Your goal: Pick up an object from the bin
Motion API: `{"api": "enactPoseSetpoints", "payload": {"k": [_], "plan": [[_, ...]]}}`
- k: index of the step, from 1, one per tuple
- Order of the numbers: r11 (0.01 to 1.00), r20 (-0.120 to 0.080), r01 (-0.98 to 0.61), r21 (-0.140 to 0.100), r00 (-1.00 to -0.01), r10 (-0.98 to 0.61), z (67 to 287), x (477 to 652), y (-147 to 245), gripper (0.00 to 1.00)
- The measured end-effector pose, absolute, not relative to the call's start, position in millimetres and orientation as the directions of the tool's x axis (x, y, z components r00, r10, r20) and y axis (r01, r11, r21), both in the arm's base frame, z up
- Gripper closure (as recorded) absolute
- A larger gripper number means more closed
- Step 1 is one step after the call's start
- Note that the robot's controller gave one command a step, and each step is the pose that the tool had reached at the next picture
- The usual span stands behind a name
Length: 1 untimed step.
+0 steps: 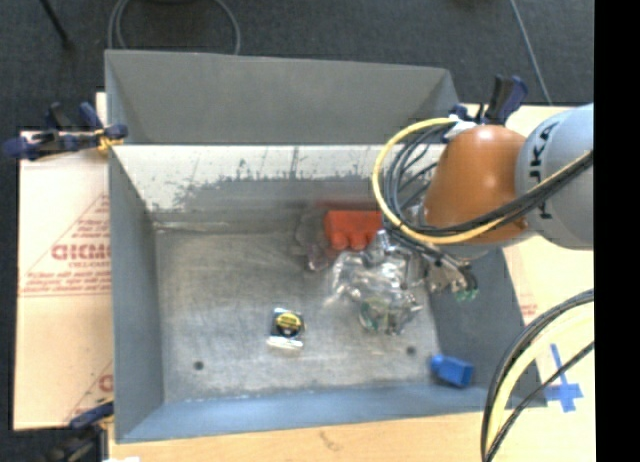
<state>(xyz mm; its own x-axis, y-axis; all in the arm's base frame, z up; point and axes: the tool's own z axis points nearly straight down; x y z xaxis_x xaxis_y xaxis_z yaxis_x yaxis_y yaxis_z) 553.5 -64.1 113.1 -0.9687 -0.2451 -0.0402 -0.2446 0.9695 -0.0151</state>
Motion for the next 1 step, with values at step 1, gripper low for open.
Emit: {"api": "enactPoseSetpoints", "payload": {"k": [1], "plan": [[0.976, -0.047, -0.215, -0.014, -0.975, -0.216, 111.8, 561.2, -67.5, 0.0]]}}
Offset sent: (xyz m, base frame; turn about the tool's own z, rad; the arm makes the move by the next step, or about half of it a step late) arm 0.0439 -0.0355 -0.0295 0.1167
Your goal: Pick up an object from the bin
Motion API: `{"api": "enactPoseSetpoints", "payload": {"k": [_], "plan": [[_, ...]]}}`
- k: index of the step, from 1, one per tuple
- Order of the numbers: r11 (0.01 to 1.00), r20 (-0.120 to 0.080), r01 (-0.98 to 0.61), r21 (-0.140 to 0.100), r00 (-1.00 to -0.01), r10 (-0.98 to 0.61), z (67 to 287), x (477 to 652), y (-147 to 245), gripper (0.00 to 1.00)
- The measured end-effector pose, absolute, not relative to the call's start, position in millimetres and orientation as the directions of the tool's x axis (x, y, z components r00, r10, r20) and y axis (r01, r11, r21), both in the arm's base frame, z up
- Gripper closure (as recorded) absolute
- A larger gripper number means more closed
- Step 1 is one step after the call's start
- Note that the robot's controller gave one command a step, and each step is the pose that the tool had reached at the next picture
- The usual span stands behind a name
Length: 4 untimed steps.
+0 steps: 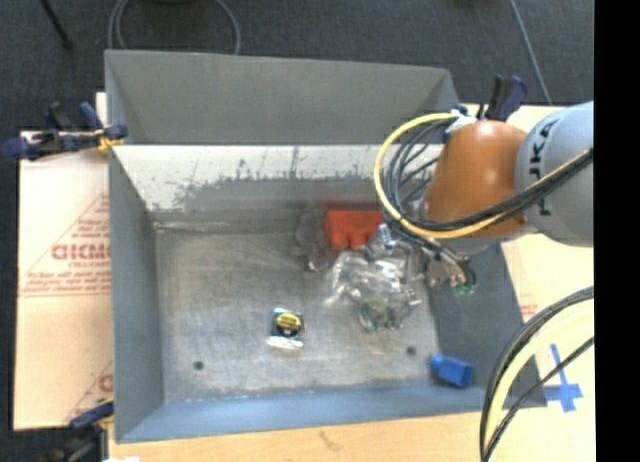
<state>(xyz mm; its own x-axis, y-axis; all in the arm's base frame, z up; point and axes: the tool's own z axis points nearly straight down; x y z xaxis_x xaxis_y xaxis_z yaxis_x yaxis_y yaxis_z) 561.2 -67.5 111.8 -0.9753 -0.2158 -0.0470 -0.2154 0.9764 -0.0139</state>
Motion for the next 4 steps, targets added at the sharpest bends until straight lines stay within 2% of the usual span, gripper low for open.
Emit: {"api": "enactPoseSetpoints", "payload": {"k": [1, 2, 3, 4], "plan": [[0.976, -0.047, -0.217, -0.013, -0.975, -0.218, 112.7, 561.4, -67.1, 0.0], [0.963, -0.017, -0.27, -0.006, -0.963, -0.271, 119.2, 597.4, -87.2, 0.0], [0.797, -0.009, -0.604, -0.008, -0.797, -0.604, 95.7, 601.4, -82.9, 0.0], [0.596, 0.001, -0.802, 0.026, -0.596, -0.803, 80.8, 636.0, -109.2, 0.0]]}}
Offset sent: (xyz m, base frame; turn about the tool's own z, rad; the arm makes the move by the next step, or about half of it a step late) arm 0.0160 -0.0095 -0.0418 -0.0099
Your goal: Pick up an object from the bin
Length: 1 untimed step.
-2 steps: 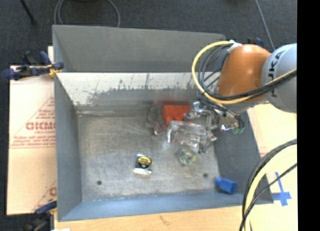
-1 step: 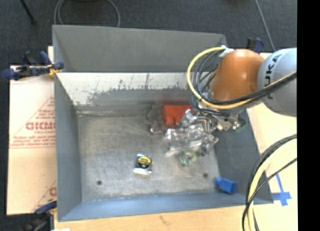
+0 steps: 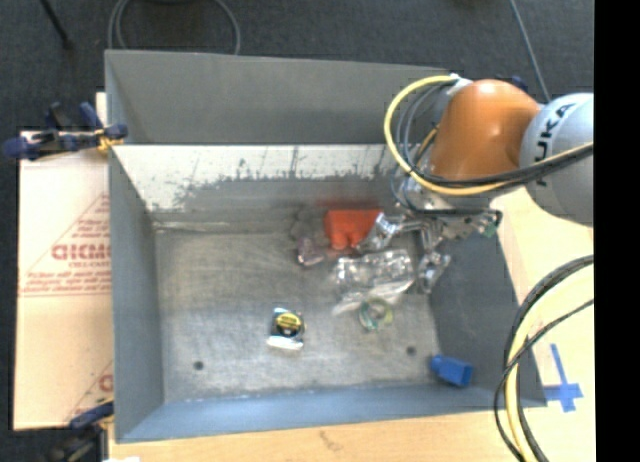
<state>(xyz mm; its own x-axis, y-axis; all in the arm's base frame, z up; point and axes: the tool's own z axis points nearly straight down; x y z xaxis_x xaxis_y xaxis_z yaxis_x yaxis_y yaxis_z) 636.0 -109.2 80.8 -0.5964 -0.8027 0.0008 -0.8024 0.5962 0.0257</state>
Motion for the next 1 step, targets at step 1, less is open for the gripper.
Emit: {"api": "enactPoseSetpoints", "payload": {"k": [1], "plan": [[0.706, -0.007, -0.708, -0.002, -0.706, -0.708, 83.0, 594.3, -87.7, 0.0]]}}
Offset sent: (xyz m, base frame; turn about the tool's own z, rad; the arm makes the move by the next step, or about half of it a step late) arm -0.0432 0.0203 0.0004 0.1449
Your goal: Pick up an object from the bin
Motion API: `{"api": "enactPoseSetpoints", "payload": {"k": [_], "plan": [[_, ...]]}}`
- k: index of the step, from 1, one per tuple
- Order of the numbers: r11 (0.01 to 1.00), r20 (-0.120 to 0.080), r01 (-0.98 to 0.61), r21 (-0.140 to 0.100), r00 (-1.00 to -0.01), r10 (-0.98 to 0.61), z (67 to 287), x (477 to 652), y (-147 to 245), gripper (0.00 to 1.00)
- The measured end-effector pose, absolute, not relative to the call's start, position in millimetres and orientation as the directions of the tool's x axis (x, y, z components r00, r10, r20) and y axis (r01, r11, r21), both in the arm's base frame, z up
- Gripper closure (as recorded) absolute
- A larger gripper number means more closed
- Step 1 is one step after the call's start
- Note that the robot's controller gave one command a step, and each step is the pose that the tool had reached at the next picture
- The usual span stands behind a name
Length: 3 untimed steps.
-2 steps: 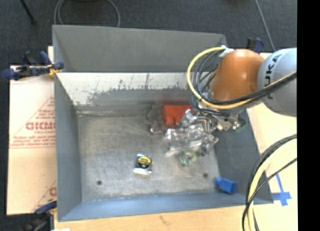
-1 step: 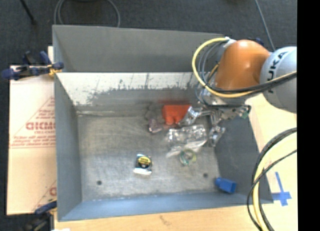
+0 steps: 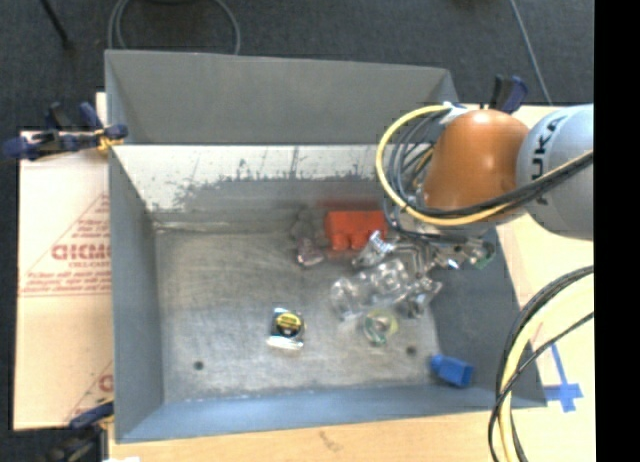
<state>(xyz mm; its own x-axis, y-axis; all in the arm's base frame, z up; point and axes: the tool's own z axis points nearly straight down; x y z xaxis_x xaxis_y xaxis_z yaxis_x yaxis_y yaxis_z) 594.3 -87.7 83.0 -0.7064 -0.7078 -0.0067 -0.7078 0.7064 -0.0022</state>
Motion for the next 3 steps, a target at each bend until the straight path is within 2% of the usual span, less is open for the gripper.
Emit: {"api": "enactPoseSetpoints", "payload": {"k": [1, 2, 3], "plan": [[0.315, -0.006, -0.949, -0.01, -0.315, -0.949, 76.0, 560.0, -87.4, 0.0], [0.317, -0.005, -0.948, -0.007, -0.317, -0.948, 77.3, 560.0, -87.5, 1.0], [0.319, -0.005, -0.948, -0.007, -0.319, -0.948, 77.3, 560.0, -87.5, 1.0]]}}
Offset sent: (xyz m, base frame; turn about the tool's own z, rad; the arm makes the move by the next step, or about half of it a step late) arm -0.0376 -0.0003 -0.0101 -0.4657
